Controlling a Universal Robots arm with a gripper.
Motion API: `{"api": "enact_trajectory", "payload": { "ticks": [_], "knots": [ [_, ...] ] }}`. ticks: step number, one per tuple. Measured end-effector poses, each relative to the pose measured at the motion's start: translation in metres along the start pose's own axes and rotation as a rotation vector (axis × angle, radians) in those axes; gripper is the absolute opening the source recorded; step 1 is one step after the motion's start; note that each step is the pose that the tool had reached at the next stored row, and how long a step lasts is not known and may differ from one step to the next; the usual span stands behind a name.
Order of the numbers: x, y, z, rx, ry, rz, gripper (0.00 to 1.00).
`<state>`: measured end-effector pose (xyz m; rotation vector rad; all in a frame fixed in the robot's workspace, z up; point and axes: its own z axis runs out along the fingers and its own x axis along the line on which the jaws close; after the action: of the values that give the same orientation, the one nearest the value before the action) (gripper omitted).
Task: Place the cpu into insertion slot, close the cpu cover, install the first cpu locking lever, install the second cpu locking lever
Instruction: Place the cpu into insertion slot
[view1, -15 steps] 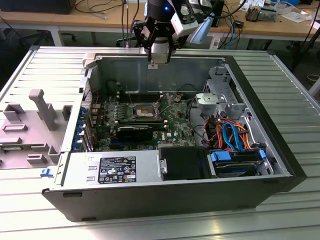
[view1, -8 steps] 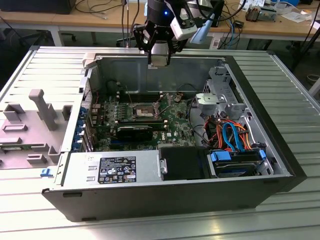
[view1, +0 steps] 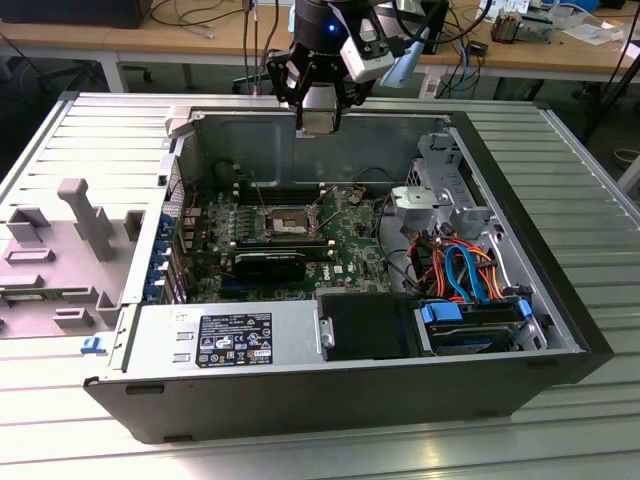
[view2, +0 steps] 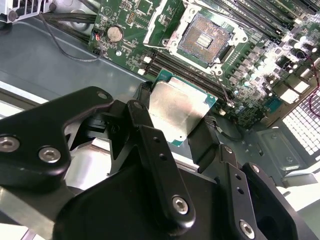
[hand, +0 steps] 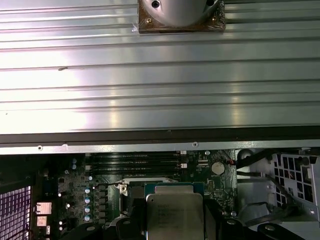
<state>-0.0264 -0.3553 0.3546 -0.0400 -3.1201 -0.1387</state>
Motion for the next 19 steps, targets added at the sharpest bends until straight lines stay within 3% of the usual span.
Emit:
{"api": "enact_trajectory", "payload": {
  "ticks": [19],
  "knots": [
    [-0.0001,-0.0005,0.0032,0.0000,0.0000,0.000,0.55]
  ]
}}
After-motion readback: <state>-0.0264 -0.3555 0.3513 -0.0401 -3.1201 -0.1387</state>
